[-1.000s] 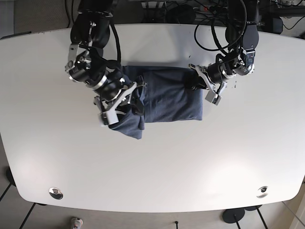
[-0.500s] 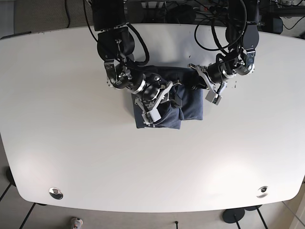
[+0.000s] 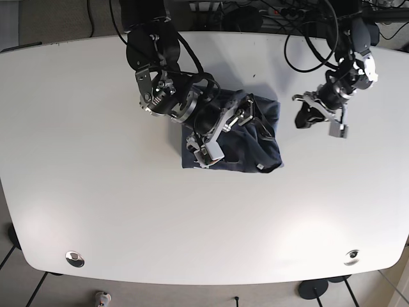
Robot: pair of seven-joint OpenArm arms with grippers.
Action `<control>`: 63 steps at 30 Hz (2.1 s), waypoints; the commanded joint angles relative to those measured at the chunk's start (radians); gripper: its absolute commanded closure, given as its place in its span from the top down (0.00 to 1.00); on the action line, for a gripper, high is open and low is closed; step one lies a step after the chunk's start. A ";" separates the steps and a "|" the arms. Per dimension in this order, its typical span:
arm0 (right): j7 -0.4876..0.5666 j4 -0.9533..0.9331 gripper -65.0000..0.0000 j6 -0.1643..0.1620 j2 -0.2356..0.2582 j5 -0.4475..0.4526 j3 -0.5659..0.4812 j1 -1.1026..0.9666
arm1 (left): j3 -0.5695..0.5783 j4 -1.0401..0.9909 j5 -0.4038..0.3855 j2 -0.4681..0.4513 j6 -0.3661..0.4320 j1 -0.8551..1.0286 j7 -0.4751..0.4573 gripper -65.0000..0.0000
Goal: Fold the T-shirt properly
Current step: 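Fold the other strip end with the right gripper over onto the stack, then grasp the folded navy shirt with the left gripper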
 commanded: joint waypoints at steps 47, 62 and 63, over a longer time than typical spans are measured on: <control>0.519 -0.635 0.11 0.230 0.158 -0.365 0.242 0.174 | 0.325 -0.591 0.343 0.001 -0.007 -0.499 -0.129 0.00; 0.439 -0.334 0.11 0.229 0.114 -0.369 0.164 -0.074 | 0.323 -0.047 0.432 0.038 0.184 -0.361 -0.190 0.44; 0.439 -0.328 0.11 0.229 0.114 -0.368 0.164 -0.084 | 0.323 -0.013 0.432 0.064 0.232 -0.340 -0.195 0.48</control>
